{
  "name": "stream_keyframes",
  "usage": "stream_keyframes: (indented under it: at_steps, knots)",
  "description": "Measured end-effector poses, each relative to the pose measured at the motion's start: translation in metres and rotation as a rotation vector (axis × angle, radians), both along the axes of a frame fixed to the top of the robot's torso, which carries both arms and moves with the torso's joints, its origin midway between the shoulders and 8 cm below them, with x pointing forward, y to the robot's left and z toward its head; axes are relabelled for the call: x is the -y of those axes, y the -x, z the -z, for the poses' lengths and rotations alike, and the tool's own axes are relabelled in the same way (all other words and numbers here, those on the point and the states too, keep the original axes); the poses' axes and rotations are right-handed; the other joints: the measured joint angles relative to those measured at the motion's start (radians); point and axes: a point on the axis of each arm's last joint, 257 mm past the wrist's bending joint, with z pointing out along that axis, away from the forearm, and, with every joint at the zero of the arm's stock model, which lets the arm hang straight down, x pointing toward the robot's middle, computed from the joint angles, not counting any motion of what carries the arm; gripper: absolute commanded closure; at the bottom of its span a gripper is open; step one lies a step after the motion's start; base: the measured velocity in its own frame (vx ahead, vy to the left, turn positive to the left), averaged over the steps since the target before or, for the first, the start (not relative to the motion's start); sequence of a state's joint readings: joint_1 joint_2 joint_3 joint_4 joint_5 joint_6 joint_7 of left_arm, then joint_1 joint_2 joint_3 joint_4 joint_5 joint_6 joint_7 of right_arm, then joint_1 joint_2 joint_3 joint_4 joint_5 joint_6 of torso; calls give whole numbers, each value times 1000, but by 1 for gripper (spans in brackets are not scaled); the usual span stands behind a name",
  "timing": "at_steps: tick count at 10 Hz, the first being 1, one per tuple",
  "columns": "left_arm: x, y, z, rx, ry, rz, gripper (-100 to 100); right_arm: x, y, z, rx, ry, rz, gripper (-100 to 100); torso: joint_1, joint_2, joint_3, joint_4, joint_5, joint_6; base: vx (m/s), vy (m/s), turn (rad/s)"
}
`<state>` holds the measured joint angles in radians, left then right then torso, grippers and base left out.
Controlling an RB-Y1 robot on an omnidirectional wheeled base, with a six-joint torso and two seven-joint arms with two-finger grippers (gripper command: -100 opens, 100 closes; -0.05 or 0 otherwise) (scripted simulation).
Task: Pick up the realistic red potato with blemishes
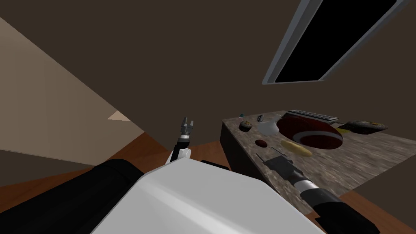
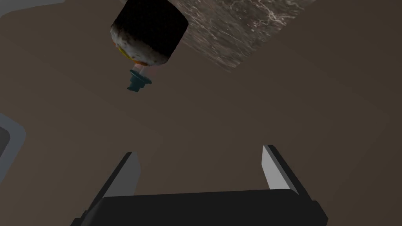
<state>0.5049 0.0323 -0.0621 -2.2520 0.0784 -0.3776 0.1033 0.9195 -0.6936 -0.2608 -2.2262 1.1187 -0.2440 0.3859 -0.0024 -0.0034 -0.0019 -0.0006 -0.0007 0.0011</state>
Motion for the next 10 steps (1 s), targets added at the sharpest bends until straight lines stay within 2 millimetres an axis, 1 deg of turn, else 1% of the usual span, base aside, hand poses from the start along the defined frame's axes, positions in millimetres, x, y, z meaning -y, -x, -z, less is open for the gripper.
stream_keyframes:
  at_steps: [1,2,3,5,6,8,9,10]
  knots:
    - [0,0,0,0,0,0,0,5,5,9,-25,59,-7,-100,0,-1,0,0,0,-1,69,-43,257]
    - [0,0,0,0,0,0,0,18,13,16,-54,135,-14,-100,-1,-2,-1,0,0,-1,56,-41,116]
    - [0,0,0,0,0,0,0,23,18,21,-70,179,-18,-100,-1,-2,-1,0,0,0,52,-32,194]
    - [0,0,0,0,0,0,0,35,38,41,-130,309,-43,-100,-1,-2,-1,-1,0,0,74,-53,249]
    - [0,0,0,0,0,0,0,50,48,51,-162,385,-54,-100,-2,-3,-2,-1,0,0,65,-39,93]
    - [0,0,0,0,0,0,0,62,61,55,-204,481,-87,-100,0,-2,-1,-1,0,0,58,-40,185]
    - [0,0,0,0,0,0,0,72,73,62,-233,537,-97,-100,-1,-2,-1,0,0,0,49,-39,77]
    - [0,0,0,0,0,0,0,75,77,67,-248,575,-119,-100,0,-2,-1,0,0,0,52,-34,130]
